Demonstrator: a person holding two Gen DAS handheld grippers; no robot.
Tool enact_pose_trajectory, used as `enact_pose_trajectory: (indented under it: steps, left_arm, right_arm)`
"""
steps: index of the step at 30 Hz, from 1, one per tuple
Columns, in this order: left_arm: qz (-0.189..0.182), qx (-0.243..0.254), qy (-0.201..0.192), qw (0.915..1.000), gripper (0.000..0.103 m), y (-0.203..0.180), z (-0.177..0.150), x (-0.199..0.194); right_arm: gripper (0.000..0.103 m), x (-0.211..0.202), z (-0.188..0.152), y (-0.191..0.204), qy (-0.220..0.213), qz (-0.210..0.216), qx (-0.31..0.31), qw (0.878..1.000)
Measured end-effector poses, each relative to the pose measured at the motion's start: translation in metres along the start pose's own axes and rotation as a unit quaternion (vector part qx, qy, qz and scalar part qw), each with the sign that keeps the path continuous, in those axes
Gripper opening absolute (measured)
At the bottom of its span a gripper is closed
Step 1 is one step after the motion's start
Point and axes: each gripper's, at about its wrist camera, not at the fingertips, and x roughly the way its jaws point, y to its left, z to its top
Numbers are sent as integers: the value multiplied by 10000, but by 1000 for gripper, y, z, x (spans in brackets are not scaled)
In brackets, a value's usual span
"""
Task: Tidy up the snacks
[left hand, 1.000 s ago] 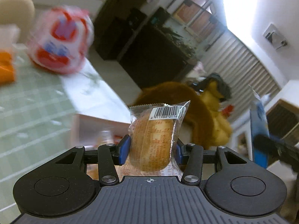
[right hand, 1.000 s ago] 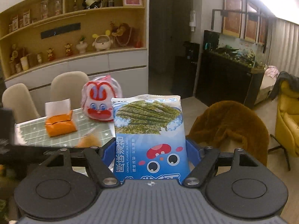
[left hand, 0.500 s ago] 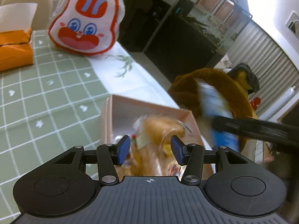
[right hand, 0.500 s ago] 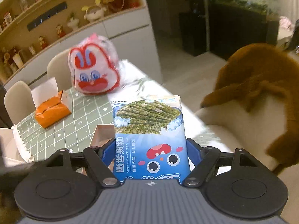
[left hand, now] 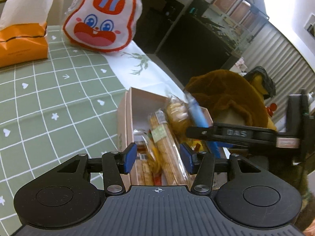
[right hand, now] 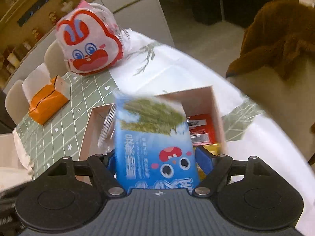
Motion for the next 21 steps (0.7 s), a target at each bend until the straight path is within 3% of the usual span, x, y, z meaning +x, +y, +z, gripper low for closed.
enact_pose_trajectory:
  steps: [7, 10, 12, 17, 21]
  left_arm:
    - [-166, -127, -35, 9998, 54, 2, -19, -2]
    - [-150, 42, -7, 9999, 44, 2, -36, -14]
    - [-136, 257, -33, 9996, 42, 0, -49, -26]
    - [180, 743, -169, 9969, 42, 6, -88, -61]
    - [373, 882, 51, 9954, 43, 20, -123, -76]
  right_arm:
    - [79, -41, -15, 6, -443, -75, -255, 9987]
    - [79, -52, -32, 5, -451, -8, -68, 9990]
    - [79, -59, -53, 10, -482, -2, -52, 9988]
    - [79, -81, -114, 38, -846, -485, -256, 9949]
    - [80, -86, -168, 60, -822, -708, -132, 9940]
